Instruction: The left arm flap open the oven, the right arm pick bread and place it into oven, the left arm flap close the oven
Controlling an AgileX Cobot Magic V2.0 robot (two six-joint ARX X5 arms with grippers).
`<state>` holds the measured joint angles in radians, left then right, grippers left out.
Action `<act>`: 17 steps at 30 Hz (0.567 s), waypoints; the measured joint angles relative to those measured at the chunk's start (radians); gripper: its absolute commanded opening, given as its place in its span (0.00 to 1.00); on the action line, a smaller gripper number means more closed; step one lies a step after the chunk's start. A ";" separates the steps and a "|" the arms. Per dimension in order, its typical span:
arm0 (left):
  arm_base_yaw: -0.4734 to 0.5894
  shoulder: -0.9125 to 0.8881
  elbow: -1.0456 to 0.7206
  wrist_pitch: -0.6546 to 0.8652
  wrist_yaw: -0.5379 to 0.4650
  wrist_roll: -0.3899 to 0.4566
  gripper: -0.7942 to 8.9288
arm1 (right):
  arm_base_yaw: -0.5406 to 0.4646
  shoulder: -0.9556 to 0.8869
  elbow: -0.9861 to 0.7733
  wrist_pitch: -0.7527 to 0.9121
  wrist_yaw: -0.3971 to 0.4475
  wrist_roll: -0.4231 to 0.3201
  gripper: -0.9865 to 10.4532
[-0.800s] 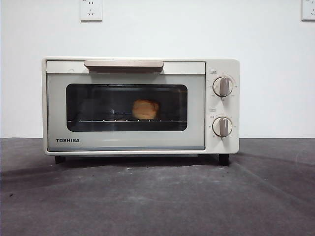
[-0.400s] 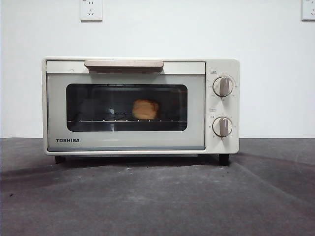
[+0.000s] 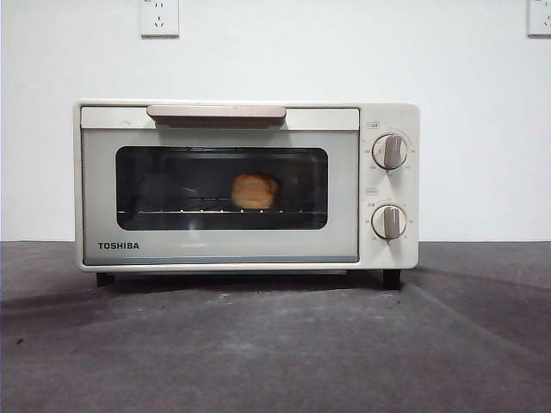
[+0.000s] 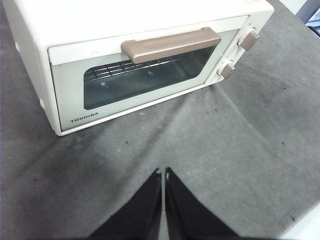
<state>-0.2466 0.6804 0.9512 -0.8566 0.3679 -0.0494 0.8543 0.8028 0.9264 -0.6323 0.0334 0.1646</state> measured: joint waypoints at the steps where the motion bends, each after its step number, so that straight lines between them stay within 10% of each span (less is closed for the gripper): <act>1: 0.000 0.000 0.000 0.000 0.000 0.000 0.10 | 0.000 0.000 0.000 0.000 0.000 0.000 0.09; 8: 0.014 -0.050 -0.001 0.093 -0.005 0.060 0.10 | 0.000 0.000 0.000 0.000 0.000 0.000 0.09; 17: 0.121 -0.234 -0.224 0.703 -0.142 0.153 0.10 | 0.000 0.000 0.000 0.000 0.000 0.000 0.09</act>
<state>-0.1257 0.4465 0.7269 -0.1539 0.2256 0.1040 0.8547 0.8028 0.9264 -0.6319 0.0334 0.1646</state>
